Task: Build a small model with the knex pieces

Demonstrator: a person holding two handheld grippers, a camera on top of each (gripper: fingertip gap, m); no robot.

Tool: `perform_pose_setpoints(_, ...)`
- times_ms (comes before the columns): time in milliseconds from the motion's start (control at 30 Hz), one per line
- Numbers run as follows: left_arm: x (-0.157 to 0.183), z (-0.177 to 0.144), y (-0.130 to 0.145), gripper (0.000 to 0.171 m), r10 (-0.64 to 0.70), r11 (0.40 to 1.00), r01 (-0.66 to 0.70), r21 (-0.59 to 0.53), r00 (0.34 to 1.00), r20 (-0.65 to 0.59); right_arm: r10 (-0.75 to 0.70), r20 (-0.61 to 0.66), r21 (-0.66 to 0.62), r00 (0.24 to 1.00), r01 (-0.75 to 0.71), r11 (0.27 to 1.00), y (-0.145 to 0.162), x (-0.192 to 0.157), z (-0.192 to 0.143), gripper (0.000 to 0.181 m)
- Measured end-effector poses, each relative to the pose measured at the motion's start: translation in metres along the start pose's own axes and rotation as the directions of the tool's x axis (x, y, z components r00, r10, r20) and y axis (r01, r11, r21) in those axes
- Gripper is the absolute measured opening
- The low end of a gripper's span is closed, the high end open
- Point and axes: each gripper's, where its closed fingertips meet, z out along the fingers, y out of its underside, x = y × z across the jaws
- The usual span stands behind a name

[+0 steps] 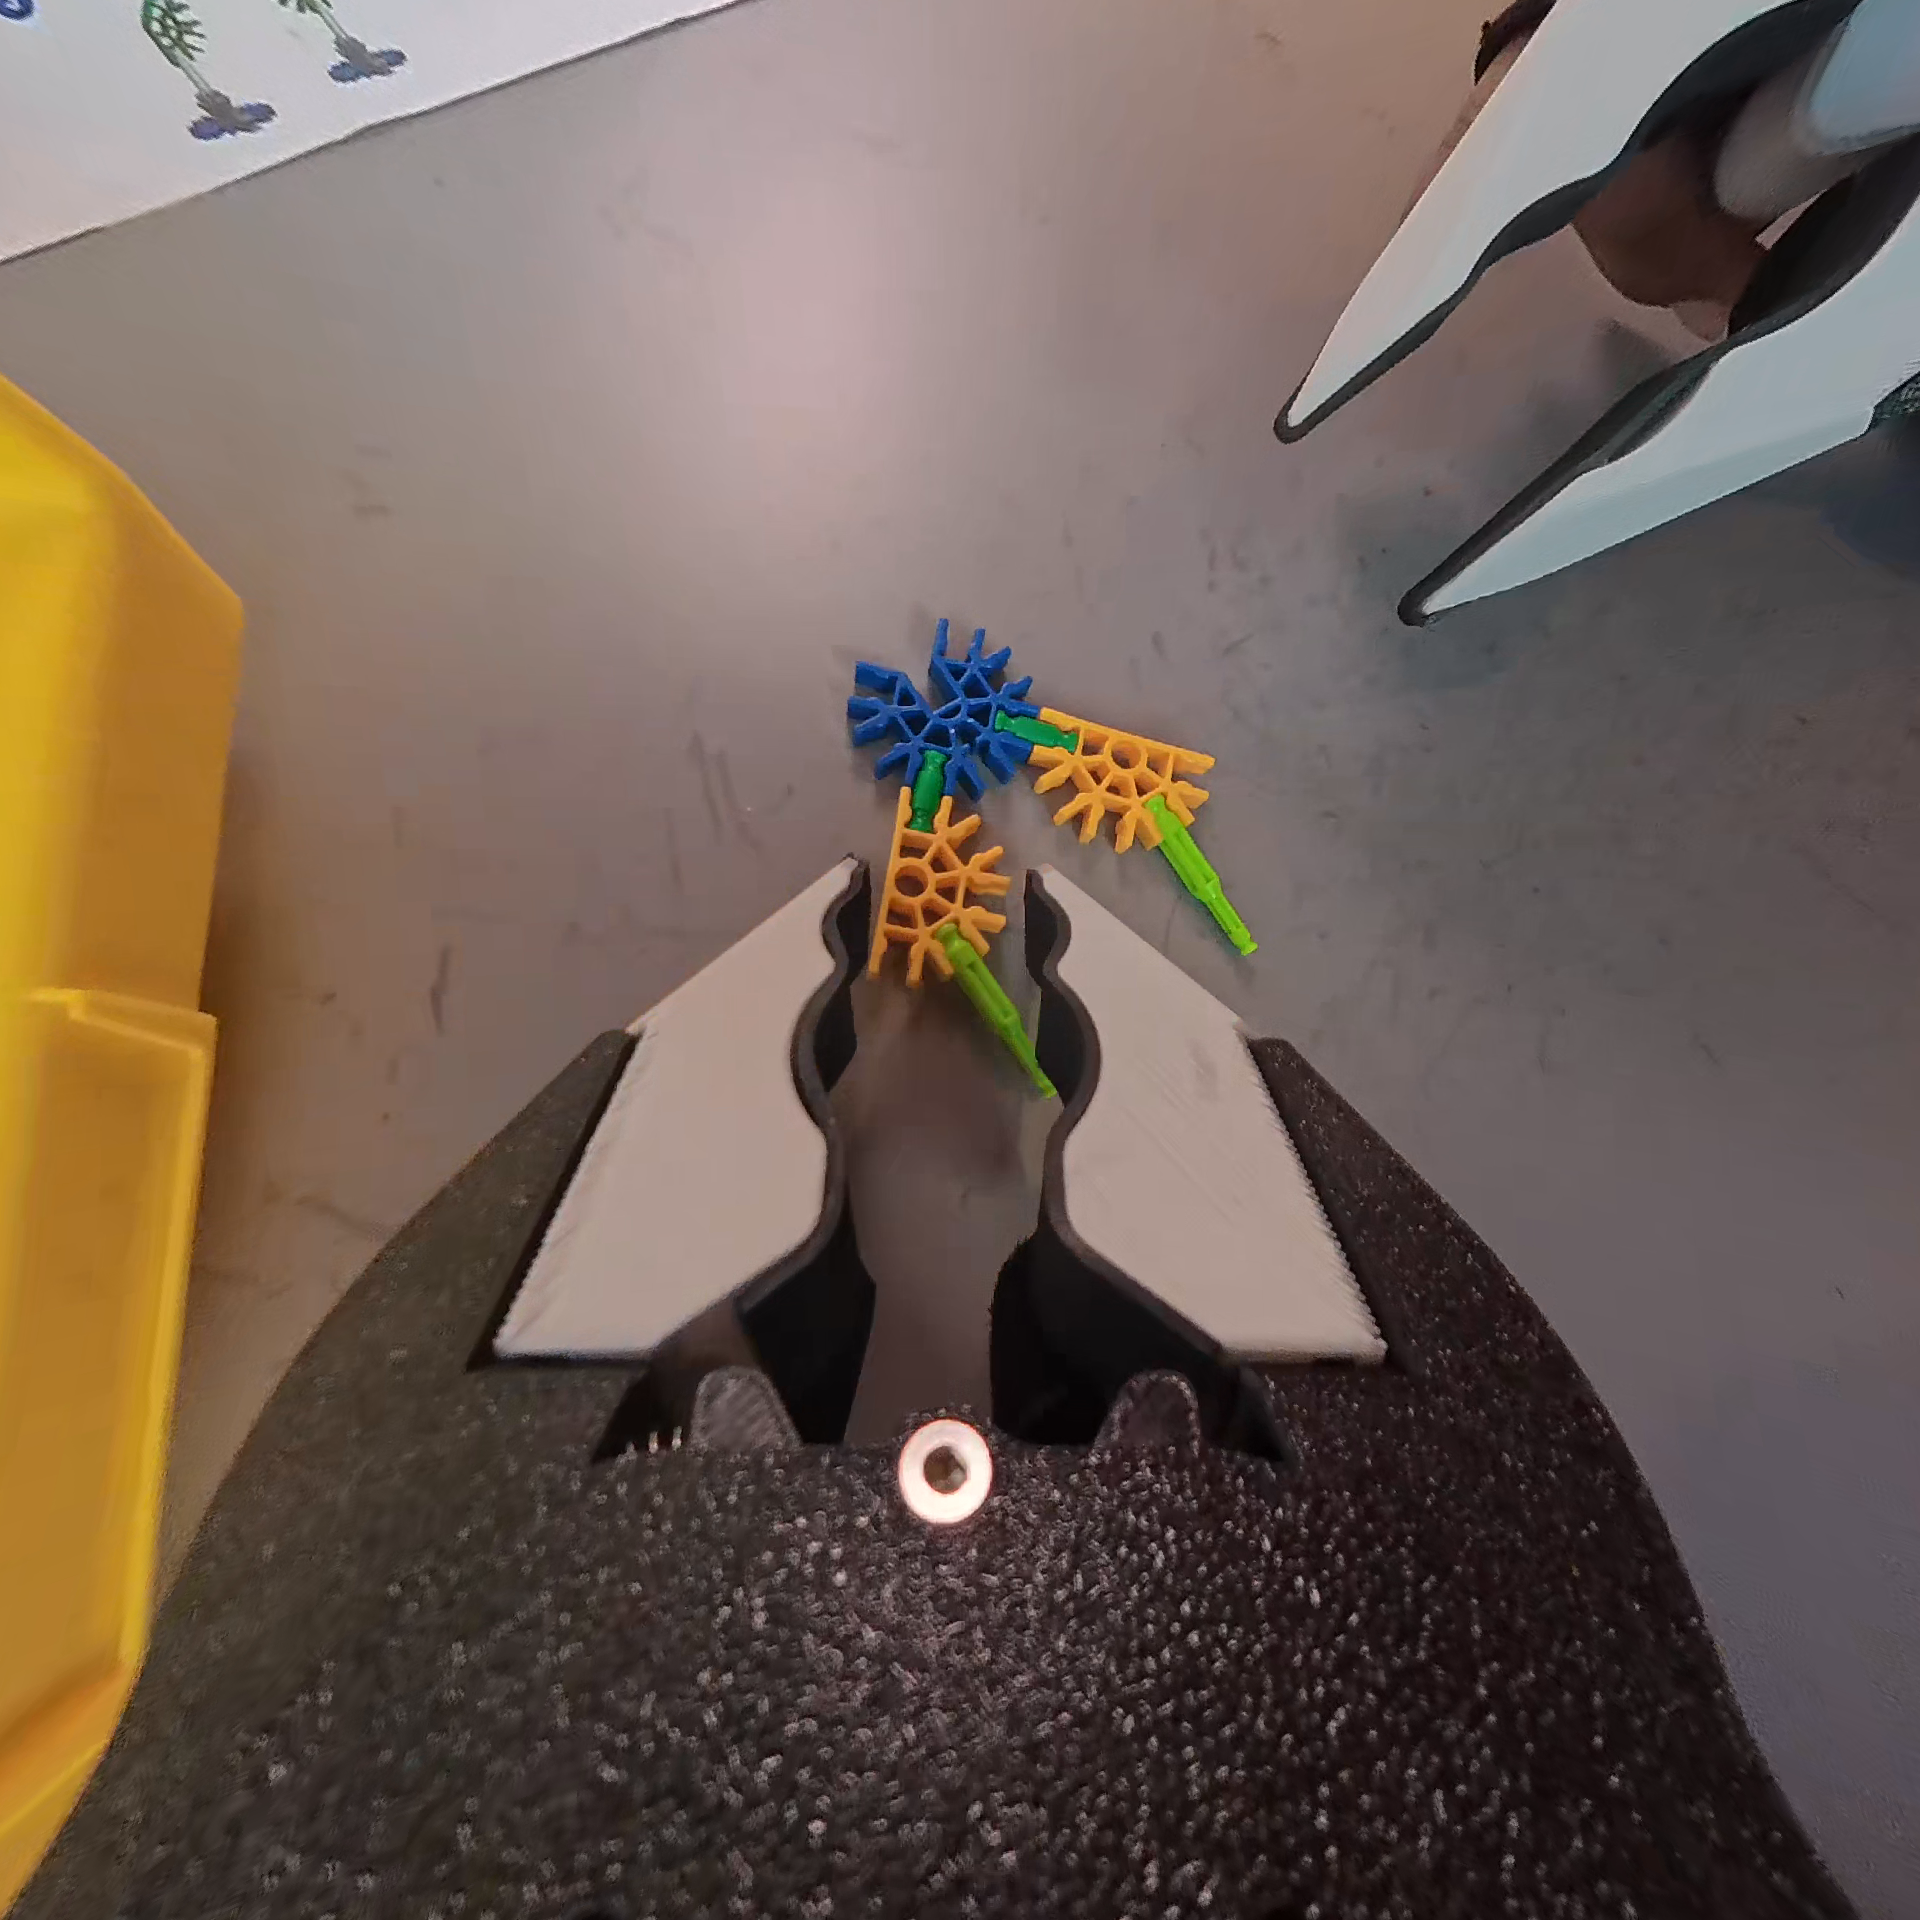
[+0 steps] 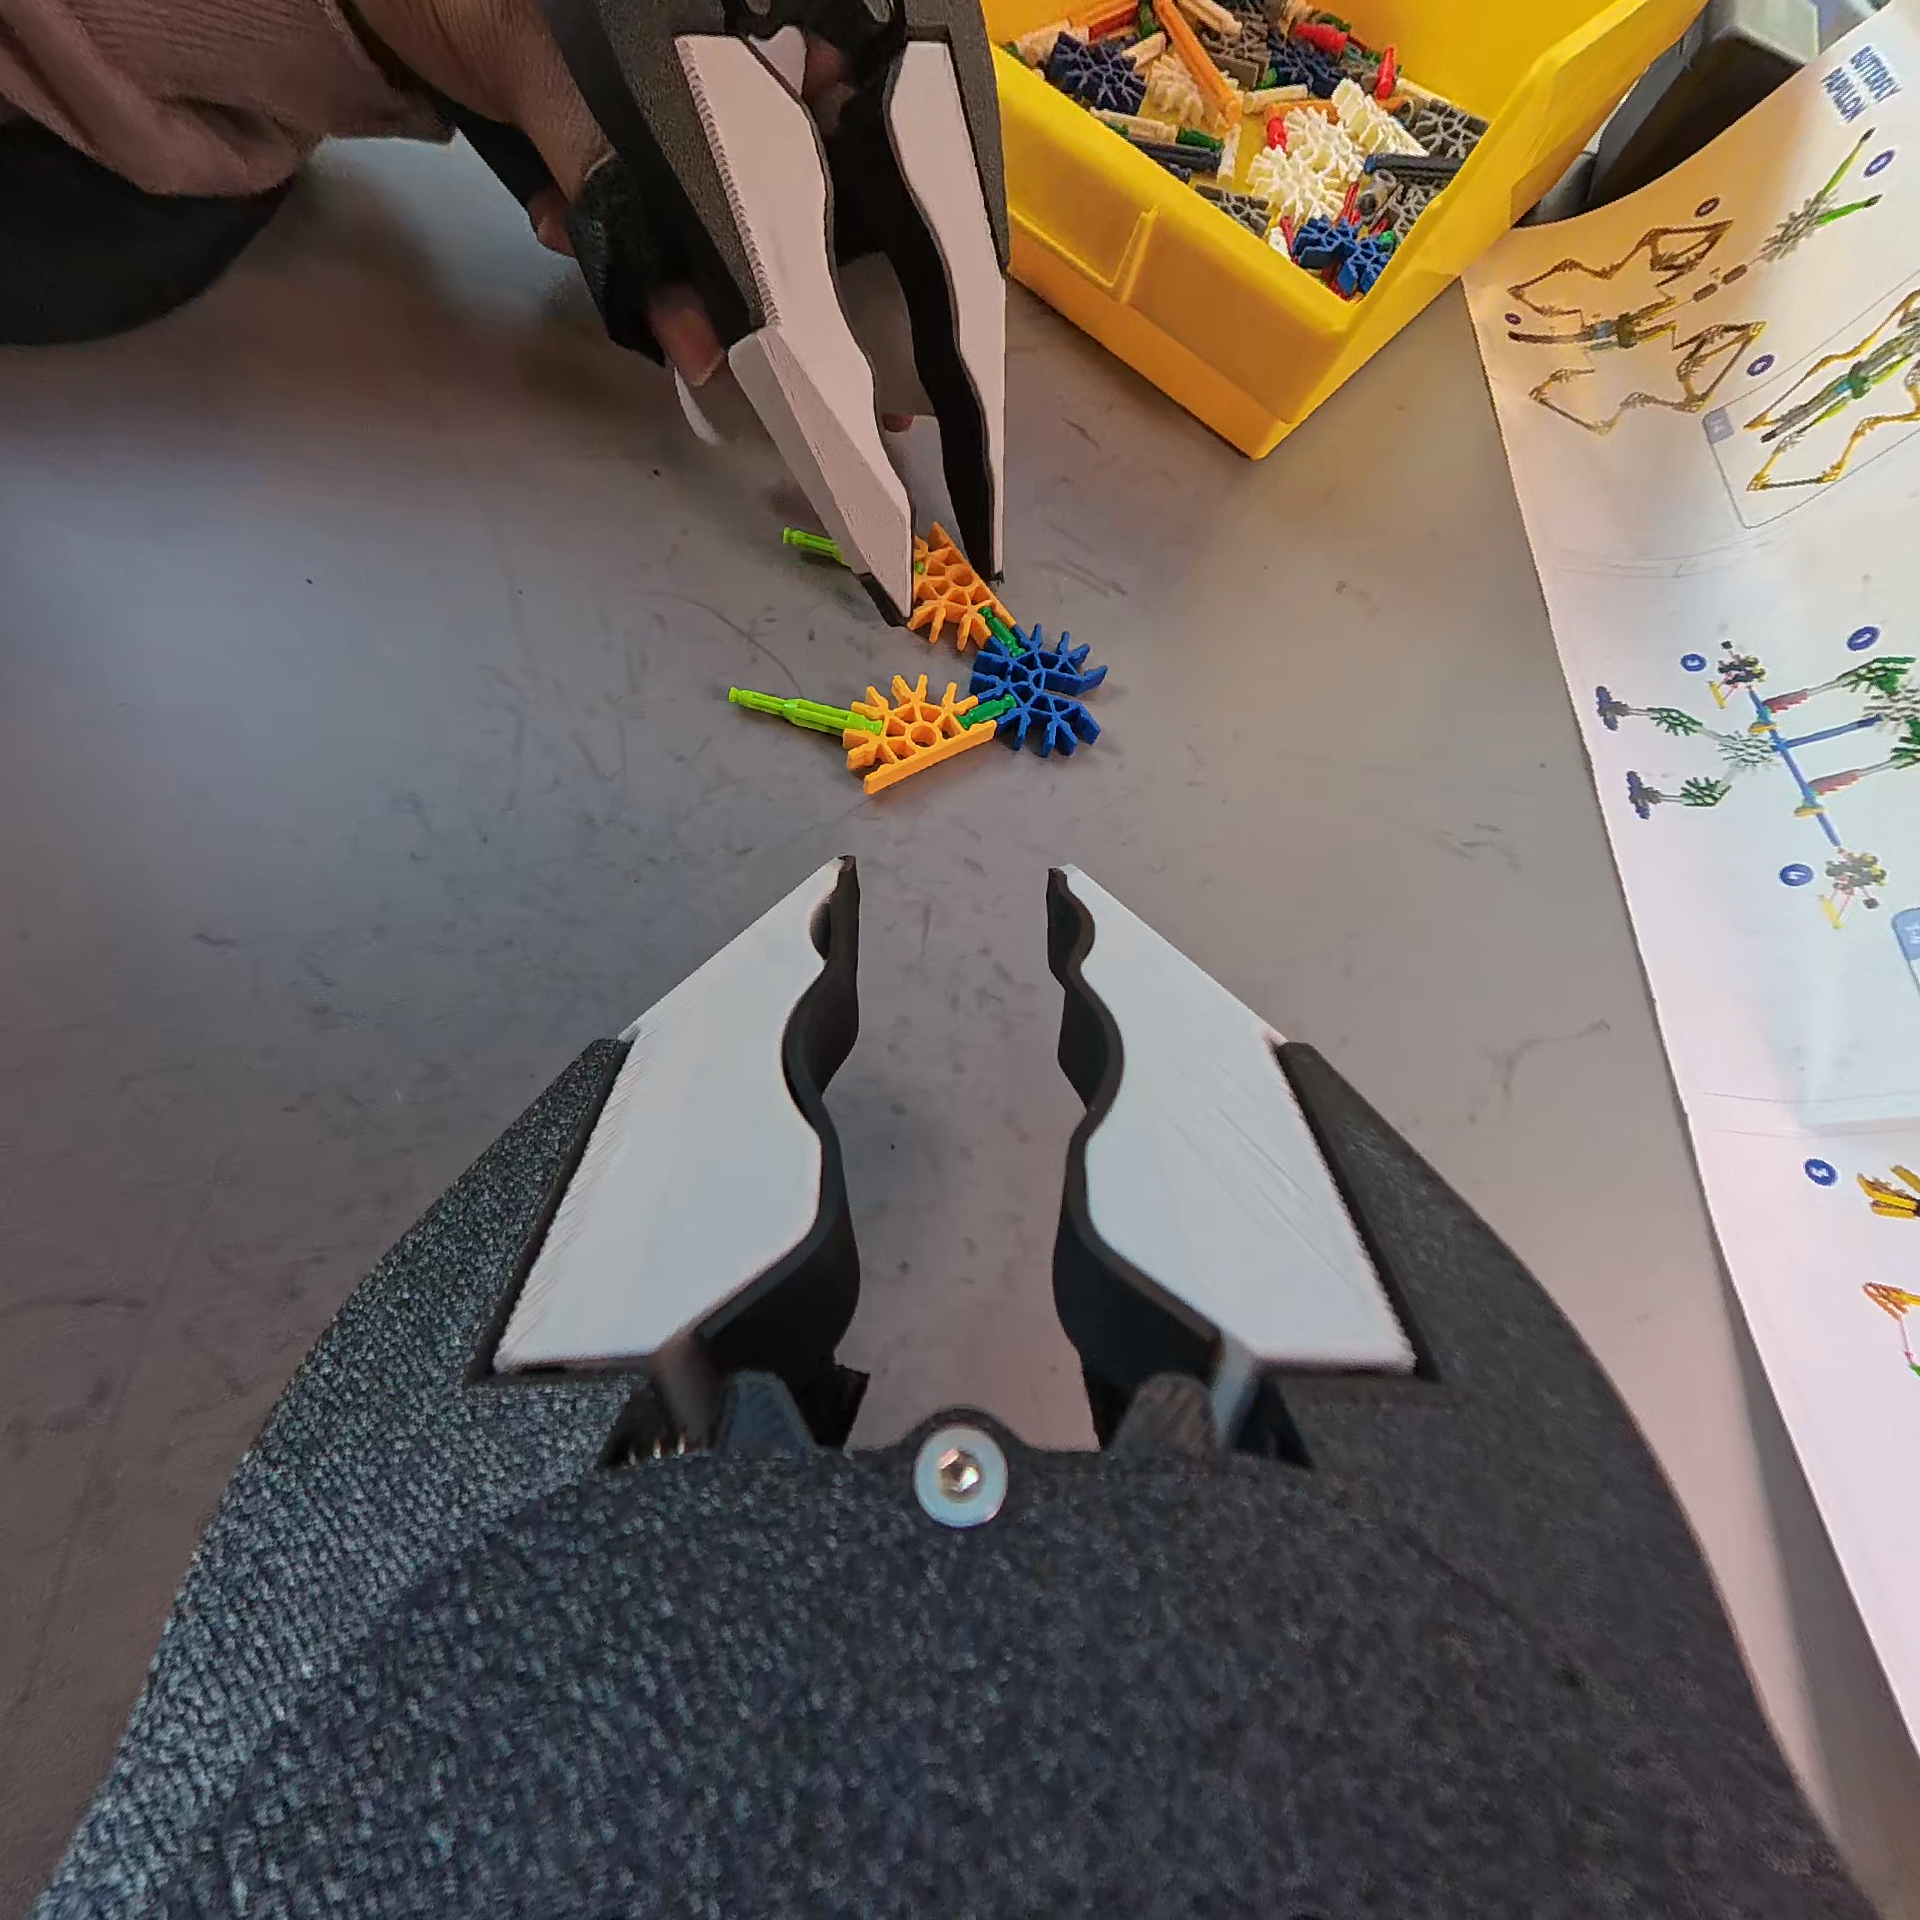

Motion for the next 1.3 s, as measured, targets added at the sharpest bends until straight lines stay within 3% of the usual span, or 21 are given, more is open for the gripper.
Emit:
perform_pose_setpoints(200,0.009,0.001,-0.002,0.023,0.194,0.981,-0.193,-0.018,0.980,0.044,0.041,-0.008,0.041,0.999,-0.041,0.998,-0.006,0.001,0.000,0.034)
perform_pose_setpoints(333,0.038,-0.004,-0.022,0.023,0.421,0.902,-0.424,0.085,0.906,0.053,0.187,0.050,0.125,0.981,-0.191,0.974,-0.016,0.004,-0.006,0.041)
perform_pose_setpoints(467,0.072,-0.015,-0.041,0.023,0.558,0.799,-0.559,0.219,0.826,0.073,0.336,0.208,0.149,0.919,-0.369,0.917,-0.022,-0.002,-0.012,0.048)
perform_pose_setpoints(600,0.083,-0.019,-0.047,0.023,0.615,0.743,-0.622,0.245,0.780,0.116,0.353,0.349,0.130,0.868,-0.417,0.899,-0.027,-0.022,-0.016,0.022)
perform_pose_setpoints(700,0.086,-0.017,-0.047,0.024,0.571,0.774,-0.565,0.285,0.818,0.070,0.334,0.380,0.179,0.863,-0.423,0.888,-0.036,-0.023,-0.022,0.006)
perform_pose_setpoints(833,0.092,-0.032,-0.060,0.036,0.333,0.882,-0.231,0.412,0.922,-0.196,0.280,0.414,0.272,0.866,-0.411,0.870,-0.050,-0.020,-0.038,0.004)
perform_pose_setpoints(933,0.097,-0.044,-0.064,0.024,0.238,0.898,-0.055,0.436,0.894,-0.380,0.289,0.429,0.322,0.856,-0.443,0.837,-0.057,-0.015,-0.047,0.004)
perform_pose_setpoints(1033,0.099,-0.047,-0.067,0.009,0.219,0.898,-0.020,0.440,0.886,-0.407,0.284,0.447,0.342,0.848,-0.455,0.822,-0.061,-0.015,-0.052,0.004)
perform_pose_setpoints(1233,0.104,-0.049,-0.068,0.011,0.211,0.897,0.007,0.442,0.872,-0.442,0.296,0.485,0.422,0.823,-0.517,0.745,-0.074,-0.005,-0.067,0.004)
perform_pose_setpoints(1300,0.104,-0.052,-0.072,0.004,0.205,0.887,0.028,0.460,0.870,-0.448,0.289,0.468,0.422,0.835,-0.498,0.758,-0.072,-0.005,-0.067,0.004)
